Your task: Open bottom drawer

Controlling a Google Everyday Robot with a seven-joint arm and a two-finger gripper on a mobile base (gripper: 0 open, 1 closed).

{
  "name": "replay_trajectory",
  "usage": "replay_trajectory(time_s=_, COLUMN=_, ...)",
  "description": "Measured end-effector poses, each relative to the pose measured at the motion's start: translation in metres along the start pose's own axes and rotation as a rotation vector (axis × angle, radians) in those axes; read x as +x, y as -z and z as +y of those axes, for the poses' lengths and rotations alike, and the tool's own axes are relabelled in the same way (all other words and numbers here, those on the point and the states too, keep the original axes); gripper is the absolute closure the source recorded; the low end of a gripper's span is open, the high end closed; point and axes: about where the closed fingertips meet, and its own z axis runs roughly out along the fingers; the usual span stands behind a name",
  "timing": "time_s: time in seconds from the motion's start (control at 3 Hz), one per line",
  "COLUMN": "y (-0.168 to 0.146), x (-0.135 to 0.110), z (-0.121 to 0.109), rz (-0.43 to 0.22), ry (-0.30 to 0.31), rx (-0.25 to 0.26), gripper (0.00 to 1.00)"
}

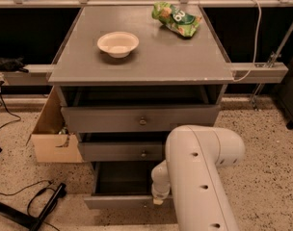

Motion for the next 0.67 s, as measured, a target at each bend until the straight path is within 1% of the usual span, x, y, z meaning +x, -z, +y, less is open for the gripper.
replay_trajectory(time_s=0.33, y=0.000, x=0.000, z=0.000, rz=0.000, ry=0.000, rx=0.000, gripper=0.15)
replay_trajectory(time_s=0.67, y=0.031, x=-0.003, z=0.008, rz=-0.028, ry=0.065, rx=0.063, gripper=0.00)
